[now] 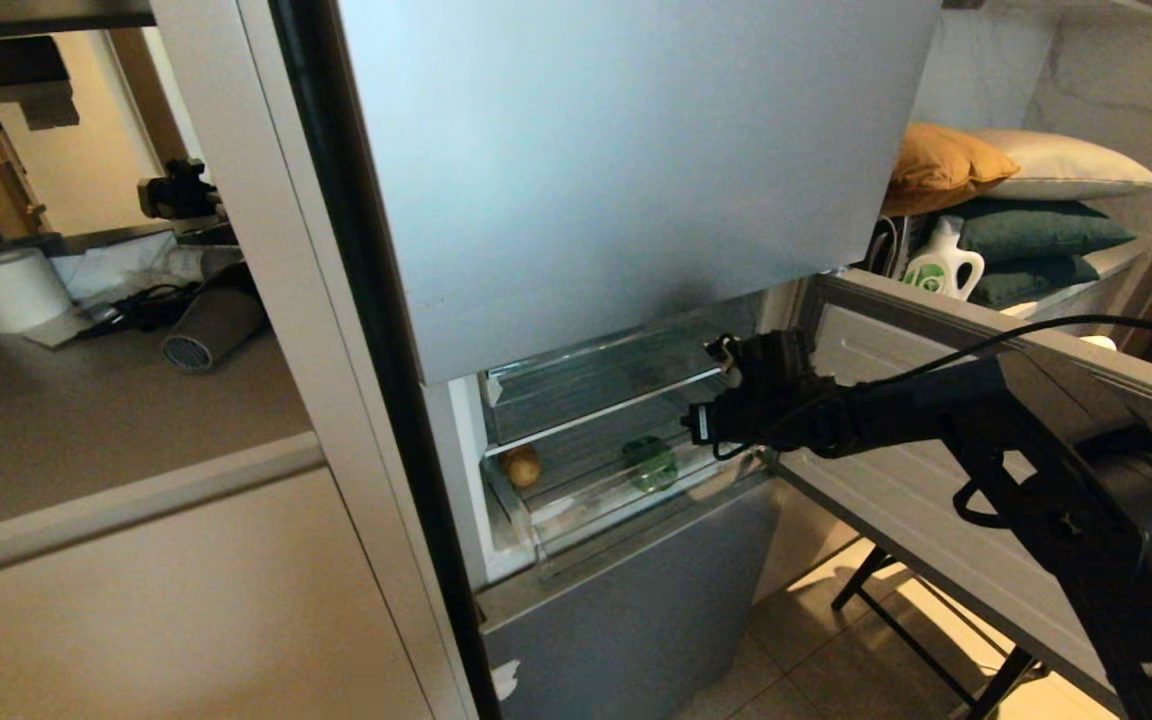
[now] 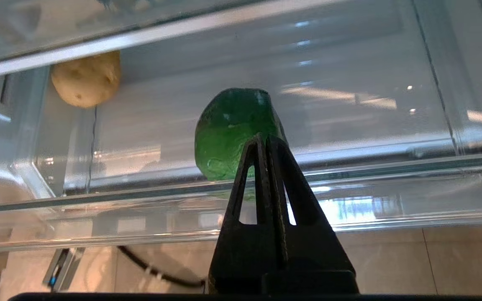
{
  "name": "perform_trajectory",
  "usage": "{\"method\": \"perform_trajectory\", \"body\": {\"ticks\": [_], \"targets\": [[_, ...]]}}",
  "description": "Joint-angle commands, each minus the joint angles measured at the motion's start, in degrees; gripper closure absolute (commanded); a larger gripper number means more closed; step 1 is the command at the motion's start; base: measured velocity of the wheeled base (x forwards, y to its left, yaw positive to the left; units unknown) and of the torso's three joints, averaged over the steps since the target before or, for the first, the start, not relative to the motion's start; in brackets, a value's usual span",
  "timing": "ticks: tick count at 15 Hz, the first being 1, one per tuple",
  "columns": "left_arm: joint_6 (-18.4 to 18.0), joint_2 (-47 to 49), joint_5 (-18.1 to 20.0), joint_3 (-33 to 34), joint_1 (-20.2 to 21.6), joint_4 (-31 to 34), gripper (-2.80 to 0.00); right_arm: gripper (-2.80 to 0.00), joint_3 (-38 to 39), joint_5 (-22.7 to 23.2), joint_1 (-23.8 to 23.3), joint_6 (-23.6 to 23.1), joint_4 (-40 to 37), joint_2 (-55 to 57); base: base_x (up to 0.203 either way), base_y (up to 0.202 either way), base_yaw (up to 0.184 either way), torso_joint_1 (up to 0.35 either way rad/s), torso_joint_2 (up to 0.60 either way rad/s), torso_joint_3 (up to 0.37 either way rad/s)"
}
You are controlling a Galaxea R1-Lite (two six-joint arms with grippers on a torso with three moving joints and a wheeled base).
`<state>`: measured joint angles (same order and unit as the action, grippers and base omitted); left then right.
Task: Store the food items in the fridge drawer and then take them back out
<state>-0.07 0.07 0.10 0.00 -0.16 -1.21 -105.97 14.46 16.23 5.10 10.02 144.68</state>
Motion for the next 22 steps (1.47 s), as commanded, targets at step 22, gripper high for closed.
{"method": "perform_trajectory", "body": {"ticks": [22], "targets": [[0.0,0.0,0.0,0.6,0.0,0.0,0.00,0.00,0.2,-5.1,0.8,-3.8,-18.1,-6.4,0.000,0.000,0.000,0.000,0.00,0.000]]}}
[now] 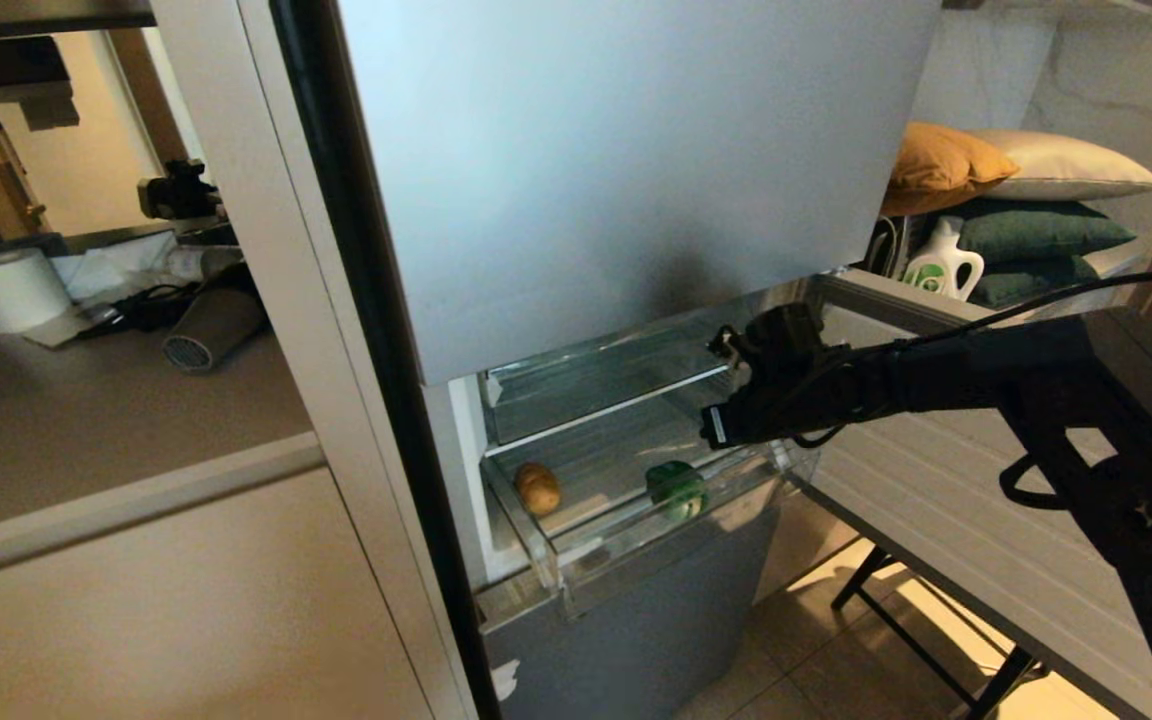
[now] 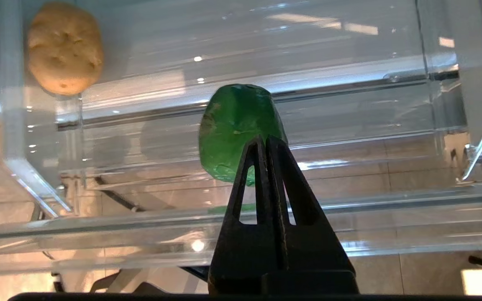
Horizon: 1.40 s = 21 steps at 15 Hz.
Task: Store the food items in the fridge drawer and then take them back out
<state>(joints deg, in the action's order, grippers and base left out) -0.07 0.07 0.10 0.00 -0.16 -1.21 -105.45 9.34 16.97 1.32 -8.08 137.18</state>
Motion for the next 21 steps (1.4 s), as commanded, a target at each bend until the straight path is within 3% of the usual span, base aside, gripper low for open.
{"method": "perform_trajectory", "body": {"ticks": [1,8,17,21], "targets": [[0.0,0.0,0.0,0.6,-0.1,0.0,0.00,0.00,-0.3,0.1,0.1,0.0,0.0,1.5,0.000,0.000,0.000,0.000,0.00,0.000],[0.0,0.0,0.0,0.6,0.0,0.0,0.00,0.00,1.3,-0.2,0.1,-0.1,-0.4,1.2,0.000,0.000,0.000,0.000,0.00,0.000],[0.0,0.0,0.0,0.6,0.0,0.0,0.00,0.00,12.0,-0.4,-0.6,-2.1,-2.3,-7.0,0.000,0.000,0.000,0.000,0.00,0.000],[0.0,-0.1,0.0,0.6,0.0,0.0,0.00,0.00,11.4,-0.3,-0.2,-1.9,-2.5,-6.0,0.000,0.000,0.000,0.000,0.00,0.000]]}}
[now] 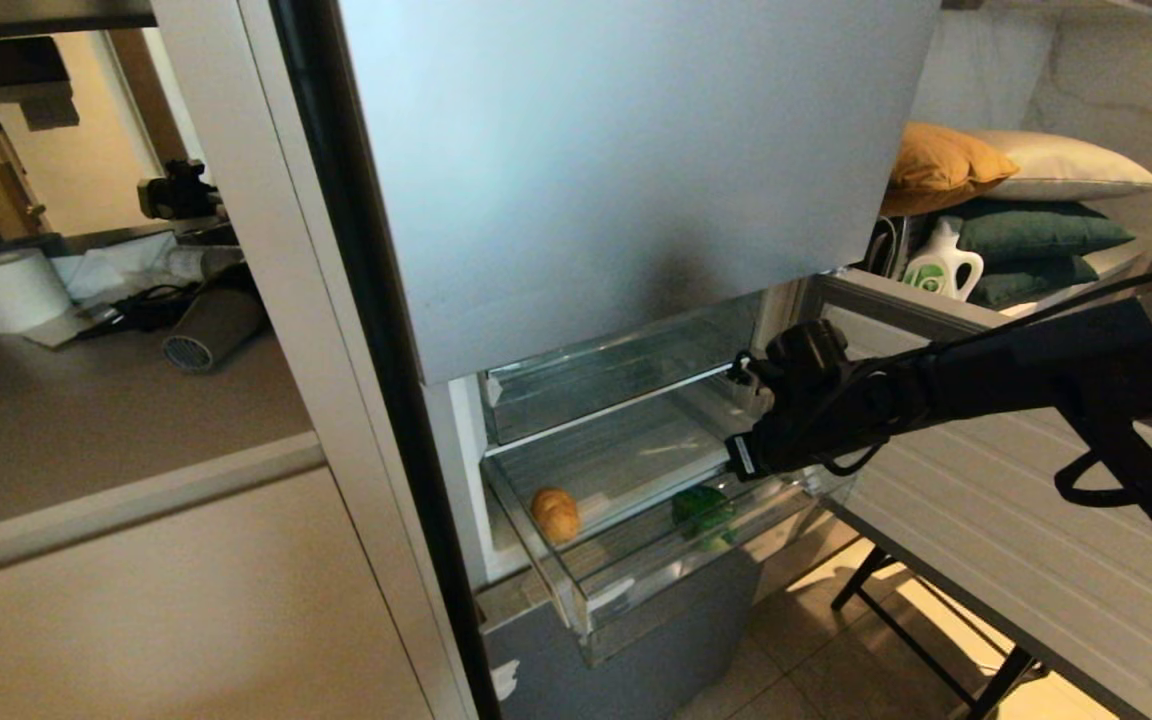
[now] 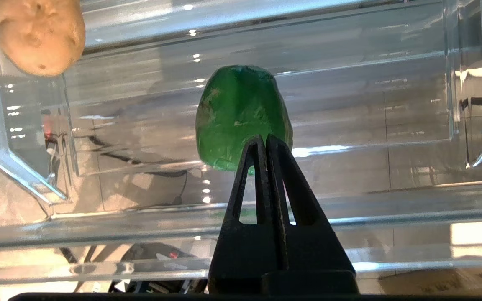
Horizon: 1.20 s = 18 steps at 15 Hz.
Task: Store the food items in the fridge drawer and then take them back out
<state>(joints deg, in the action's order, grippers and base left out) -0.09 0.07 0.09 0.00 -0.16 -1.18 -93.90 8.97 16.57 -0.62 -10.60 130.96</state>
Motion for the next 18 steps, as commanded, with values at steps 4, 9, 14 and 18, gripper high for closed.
{"method": "perform_trajectory", "body": {"ticks": [4,9,14,18], "targets": [[0.1,0.0,0.0,0.6,0.0,0.0,0.00,0.00,-1.1,0.0,0.4,-0.1,0.6,1.5,0.000,0.000,0.000,0.000,0.00,0.000],[0.0,0.0,0.0,0.6,0.0,0.0,0.00,0.00,-0.2,-2.7,0.3,-1.8,-5.8,0.0,0.000,0.000,0.000,0.000,0.00,0.000],[0.0,0.0,0.0,0.6,0.0,0.0,0.00,0.00,0.8,-2.7,0.4,-1.8,-6.5,-0.9,0.000,0.000,0.000,0.000,0.00,0.000],[0.0,0.0,0.0,0.6,0.0,0.0,0.00,0.00,-1.7,-2.7,1.0,-1.6,-6.3,1.7,0.000,0.000,0.000,0.000,0.00,0.000]]}}
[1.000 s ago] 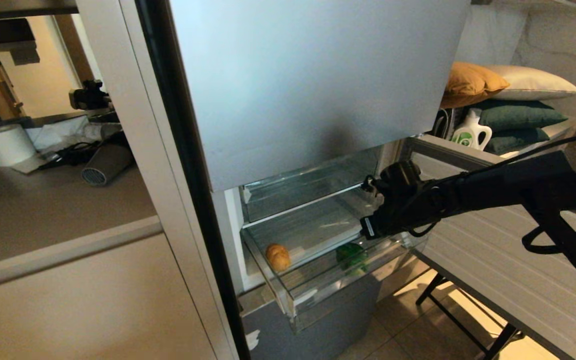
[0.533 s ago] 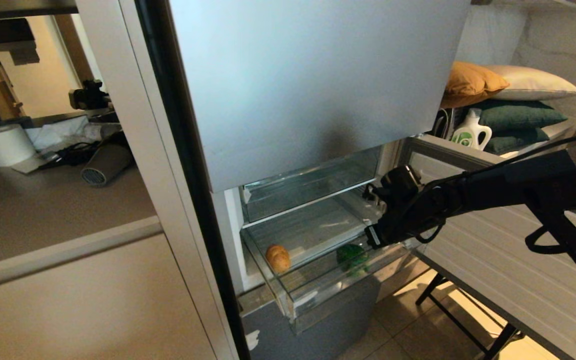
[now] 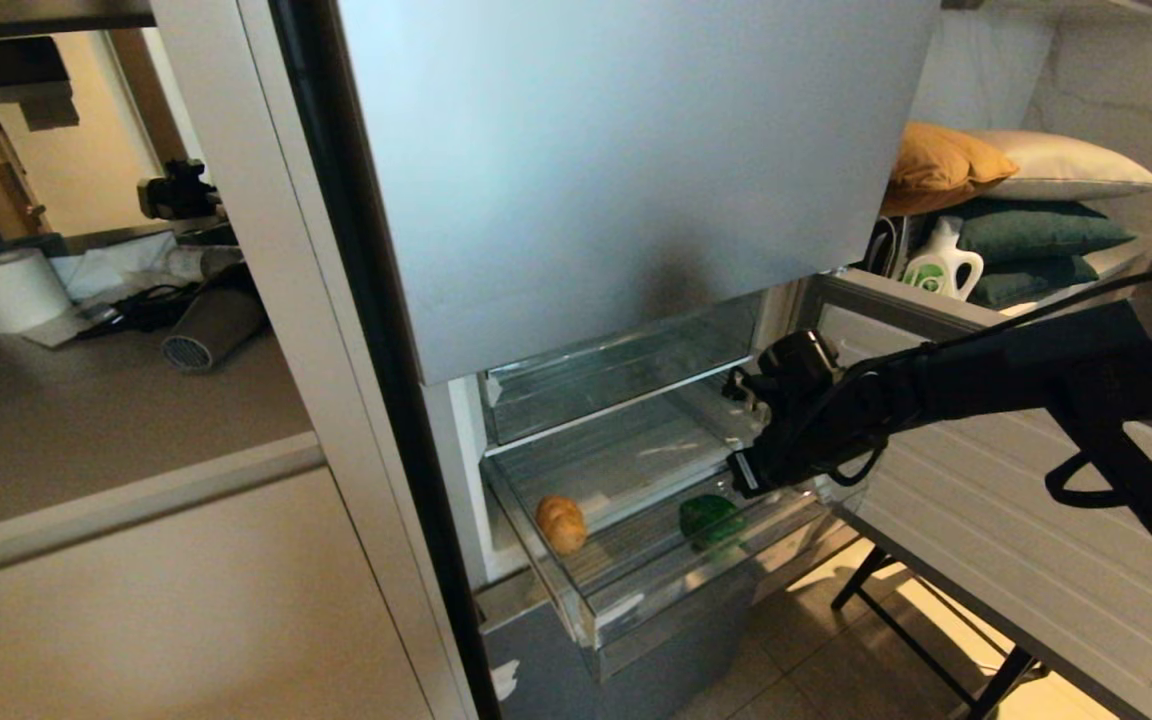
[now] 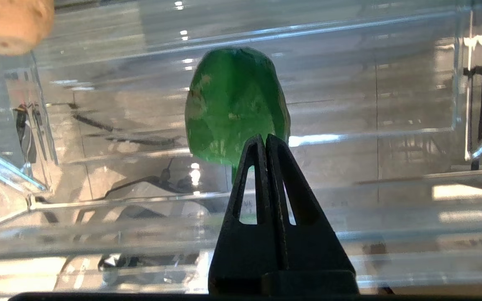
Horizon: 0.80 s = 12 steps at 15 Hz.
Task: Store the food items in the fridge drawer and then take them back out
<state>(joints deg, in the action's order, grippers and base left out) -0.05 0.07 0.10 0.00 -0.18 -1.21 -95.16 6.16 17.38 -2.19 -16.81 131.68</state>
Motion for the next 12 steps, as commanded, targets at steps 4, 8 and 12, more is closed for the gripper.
{"method": "perform_trajectory", "body": {"ticks": [4,8,12], "targets": [[0.0,0.0,0.0,0.6,0.0,0.0,0.00,-2.80,-1.4,0.0,1.1,-0.1,-0.1,1.2,0.000,0.000,0.000,0.000,0.00,0.000],[0.0,0.0,0.0,0.6,0.0,0.0,0.00,-2.80,-3.2,-1.0,2.6,-0.1,-0.2,3.4,0.000,0.000,0.000,0.000,0.00,0.000],[0.0,0.0,0.0,0.6,0.0,0.0,0.00,-2.80,-5.9,-3.2,3.5,-0.1,-0.3,6.7,0.000,0.000,0.000,0.000,0.00,0.000]]}}
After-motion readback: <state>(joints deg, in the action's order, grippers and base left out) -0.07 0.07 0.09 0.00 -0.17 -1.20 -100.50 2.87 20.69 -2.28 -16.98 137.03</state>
